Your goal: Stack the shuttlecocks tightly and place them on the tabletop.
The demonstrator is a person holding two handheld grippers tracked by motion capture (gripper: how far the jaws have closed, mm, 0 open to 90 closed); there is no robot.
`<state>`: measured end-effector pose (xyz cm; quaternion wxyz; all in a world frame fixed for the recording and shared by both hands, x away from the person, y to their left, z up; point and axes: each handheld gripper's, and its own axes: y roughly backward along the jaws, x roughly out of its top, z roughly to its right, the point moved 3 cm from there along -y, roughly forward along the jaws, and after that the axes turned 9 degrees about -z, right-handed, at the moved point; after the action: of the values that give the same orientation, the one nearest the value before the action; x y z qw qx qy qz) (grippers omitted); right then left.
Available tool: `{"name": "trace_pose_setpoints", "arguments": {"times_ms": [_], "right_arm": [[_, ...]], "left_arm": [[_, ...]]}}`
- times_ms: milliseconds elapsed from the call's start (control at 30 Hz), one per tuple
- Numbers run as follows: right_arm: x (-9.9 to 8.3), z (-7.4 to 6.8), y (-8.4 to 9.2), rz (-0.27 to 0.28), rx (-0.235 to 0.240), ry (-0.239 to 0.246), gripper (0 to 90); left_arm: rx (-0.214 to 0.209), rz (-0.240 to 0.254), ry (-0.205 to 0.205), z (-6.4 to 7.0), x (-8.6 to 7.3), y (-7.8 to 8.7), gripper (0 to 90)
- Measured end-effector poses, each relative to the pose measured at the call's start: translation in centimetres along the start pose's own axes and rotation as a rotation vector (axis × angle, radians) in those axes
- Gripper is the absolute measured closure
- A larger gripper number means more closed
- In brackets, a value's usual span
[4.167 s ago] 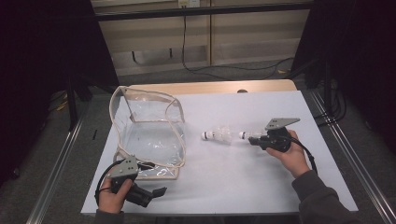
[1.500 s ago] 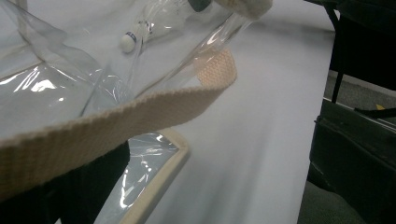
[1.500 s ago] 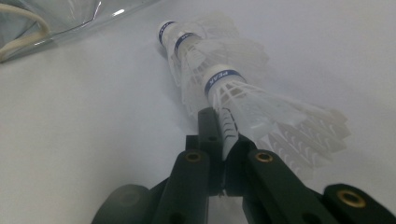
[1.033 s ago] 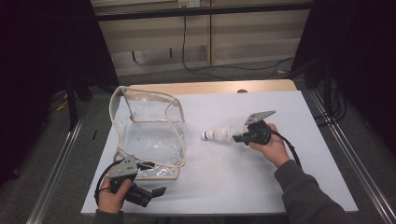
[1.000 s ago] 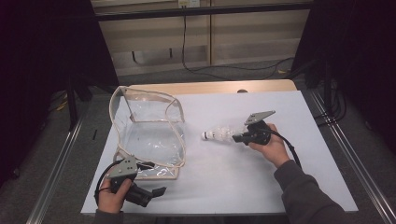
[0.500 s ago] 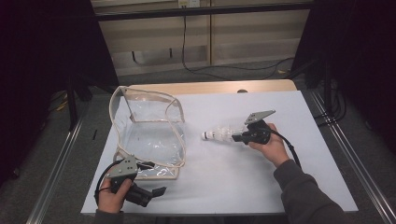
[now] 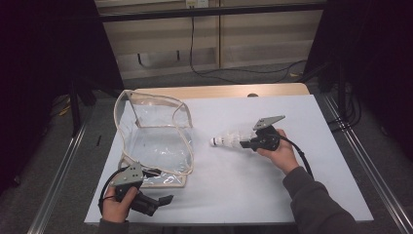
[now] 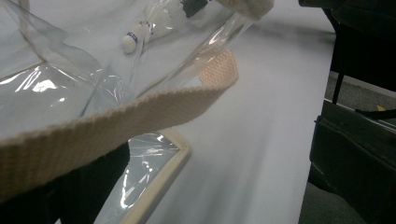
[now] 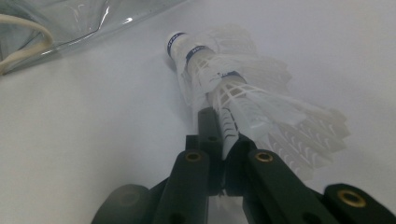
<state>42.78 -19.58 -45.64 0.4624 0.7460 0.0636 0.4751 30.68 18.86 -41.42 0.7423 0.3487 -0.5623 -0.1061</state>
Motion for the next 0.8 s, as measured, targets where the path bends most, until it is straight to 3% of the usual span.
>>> {"name": "trace_pose_setpoints", "arguments": {"times_ms": [400, 800], "right_arm": [[0.1, -0.3, -0.6, 0.004, -0.004, 0.003, 89.1], [0.2, -0.7, -1.2, 0.001, 0.027, 0.014, 89.0]], "left_arm": [[-0.001, 0.0, 0.0, 0.0, 0.0, 0.0, 4.9], [0.0, -0.002, 0.002, 0.0, 0.0, 0.0, 4.9]]}}
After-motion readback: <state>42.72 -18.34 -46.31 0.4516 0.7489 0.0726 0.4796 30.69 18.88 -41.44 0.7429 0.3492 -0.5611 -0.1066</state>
